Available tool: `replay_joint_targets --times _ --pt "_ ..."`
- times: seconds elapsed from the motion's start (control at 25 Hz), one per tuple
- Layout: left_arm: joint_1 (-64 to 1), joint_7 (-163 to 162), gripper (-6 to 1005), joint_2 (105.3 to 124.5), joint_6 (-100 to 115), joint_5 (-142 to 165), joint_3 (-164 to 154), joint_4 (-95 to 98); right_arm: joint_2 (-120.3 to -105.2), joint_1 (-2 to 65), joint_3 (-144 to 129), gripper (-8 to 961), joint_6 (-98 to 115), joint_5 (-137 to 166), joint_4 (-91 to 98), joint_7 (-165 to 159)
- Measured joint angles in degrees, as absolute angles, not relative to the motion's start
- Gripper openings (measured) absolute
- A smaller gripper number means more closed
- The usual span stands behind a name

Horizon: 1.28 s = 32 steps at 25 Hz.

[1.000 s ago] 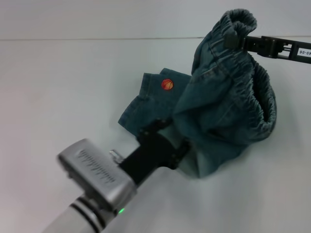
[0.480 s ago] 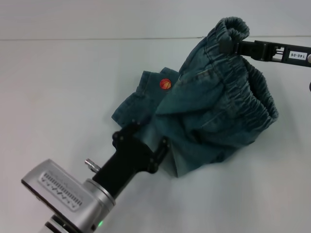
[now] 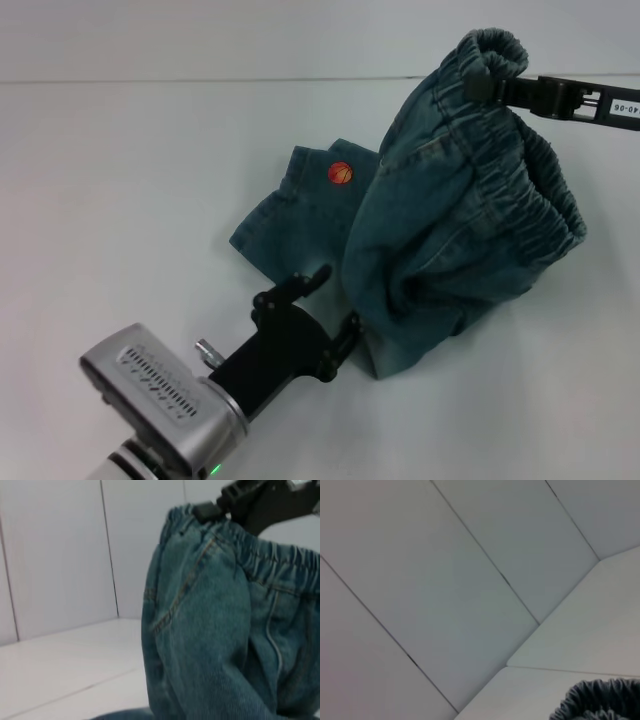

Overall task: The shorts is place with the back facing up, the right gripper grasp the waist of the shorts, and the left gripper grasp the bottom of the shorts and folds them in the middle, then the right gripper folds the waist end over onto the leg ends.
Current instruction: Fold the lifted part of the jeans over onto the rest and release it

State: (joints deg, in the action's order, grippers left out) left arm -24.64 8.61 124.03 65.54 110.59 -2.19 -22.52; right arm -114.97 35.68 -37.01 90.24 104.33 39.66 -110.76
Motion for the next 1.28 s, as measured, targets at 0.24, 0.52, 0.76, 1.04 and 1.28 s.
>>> replay_joint_targets --times 0.24,0.52,0.76,1.04,1.28 --pt "-24.3 8.8 531 124.03 64.2 109.8 1.4 -21.9 -114.57 35.2 -36.1 100 92.1 104.3 39.5 -110.6" --pt "-22.9 11.4 532 124.14 65.9 109.6 5.5 -21.5 -114.28 34.2 -34.5 101 92.8 104.2 39.4 -110.5" --pt "-20.4 13.4 533 124.27 68.3 109.4 11.8 -21.3 -114.26 34.4 -34.9 101 92.7 104.4 39.4 -110.5" --pt "-16.6 13.4 531 124.36 74.7 109.4 17.4 -20.3 -114.97 38.3 -39.8 102 87.6 105.6 39.3 -110.9" --pt "-15.9 13.0 532 124.40 75.9 109.3 17.9 -20.0 -116.97 44.4 -49.8 103 76.9 107.6 37.1 -110.5"
